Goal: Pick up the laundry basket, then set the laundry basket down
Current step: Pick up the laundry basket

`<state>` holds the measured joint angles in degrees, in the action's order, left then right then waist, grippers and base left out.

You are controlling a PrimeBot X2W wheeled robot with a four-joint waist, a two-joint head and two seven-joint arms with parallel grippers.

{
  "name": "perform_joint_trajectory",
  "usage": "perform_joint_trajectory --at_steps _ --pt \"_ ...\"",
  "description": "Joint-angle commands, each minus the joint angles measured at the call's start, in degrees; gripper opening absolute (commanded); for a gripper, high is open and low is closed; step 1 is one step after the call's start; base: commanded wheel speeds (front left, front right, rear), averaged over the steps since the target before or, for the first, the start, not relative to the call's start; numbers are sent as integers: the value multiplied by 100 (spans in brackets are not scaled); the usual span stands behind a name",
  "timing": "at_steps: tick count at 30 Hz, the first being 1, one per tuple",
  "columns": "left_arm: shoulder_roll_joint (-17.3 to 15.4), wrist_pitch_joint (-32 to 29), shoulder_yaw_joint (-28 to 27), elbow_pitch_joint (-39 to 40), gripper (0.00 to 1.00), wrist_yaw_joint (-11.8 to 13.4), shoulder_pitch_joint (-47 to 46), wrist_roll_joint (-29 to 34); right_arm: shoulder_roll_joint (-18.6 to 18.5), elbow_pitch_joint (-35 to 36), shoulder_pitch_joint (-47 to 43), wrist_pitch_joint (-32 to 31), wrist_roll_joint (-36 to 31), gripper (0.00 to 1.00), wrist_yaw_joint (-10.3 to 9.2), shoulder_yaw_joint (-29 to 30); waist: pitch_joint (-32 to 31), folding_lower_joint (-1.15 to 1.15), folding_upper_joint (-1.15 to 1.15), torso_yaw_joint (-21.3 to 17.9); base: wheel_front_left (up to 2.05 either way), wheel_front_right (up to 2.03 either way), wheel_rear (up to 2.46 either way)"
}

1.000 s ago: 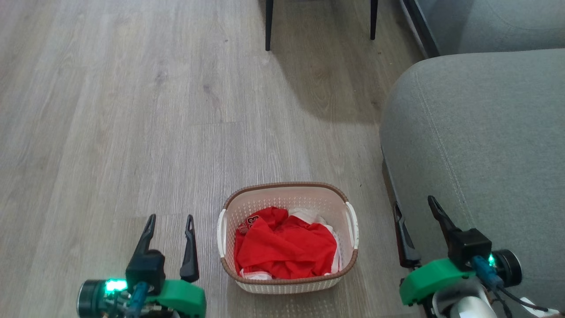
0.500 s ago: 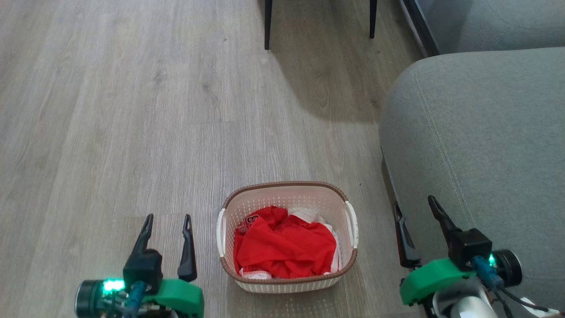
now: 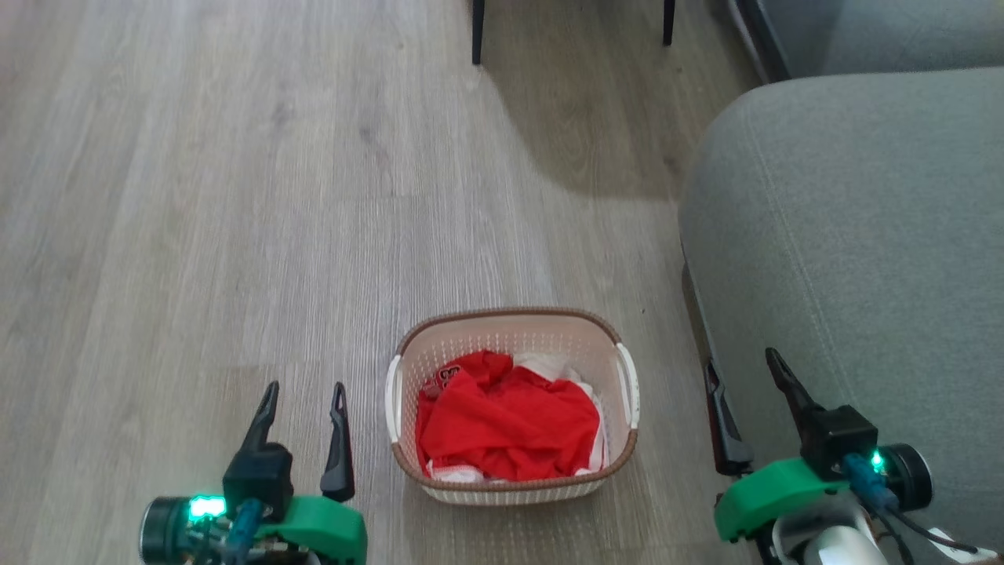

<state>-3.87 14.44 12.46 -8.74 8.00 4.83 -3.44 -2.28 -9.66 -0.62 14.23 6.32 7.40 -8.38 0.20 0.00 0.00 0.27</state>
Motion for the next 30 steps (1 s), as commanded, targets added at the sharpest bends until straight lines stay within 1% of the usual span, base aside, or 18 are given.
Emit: perform_joint_trajectory --at_steps 1,6,12,13,23,29,30 --pt "18 56 -191 130 100 -35 -240 53 -60 145 179 77 -54 100 9 -85 68 0 0 10 0 0 0" --pt "32 56 -242 -63 100 -155 -555 -26 -60 15 486 77 -77 100 9 -32 527 0 0 3 0 0 0" --pt "64 56 -341 -376 100 -277 -1144 -198 -60 -339 1144 77 -115 100 9 53 1323 0 0 -21 0 0 0" --pt "72 56 -348 -501 100 -317 -1380 -220 -60 -482 1387 77 -162 100 9 79 1620 0 0 -19 0 0 0" --pt "95 56 -341 -1280 100 -455 -2647 -341 -60 -1180 2572 77 -195 100 9 243 3029 0 0 28 0 0 0" --pt "98 56 -184 -1936 100 -552 -3382 -512 -60 -1715 3196 77 -86 100 9 288 3735 0 0 60 0 0 0" --pt "98 56 -184 -1936 100 -552 -3382 -512 -60 -1715 3196 77 -86 100 9 288 3735 0 0 60 0 0 0"
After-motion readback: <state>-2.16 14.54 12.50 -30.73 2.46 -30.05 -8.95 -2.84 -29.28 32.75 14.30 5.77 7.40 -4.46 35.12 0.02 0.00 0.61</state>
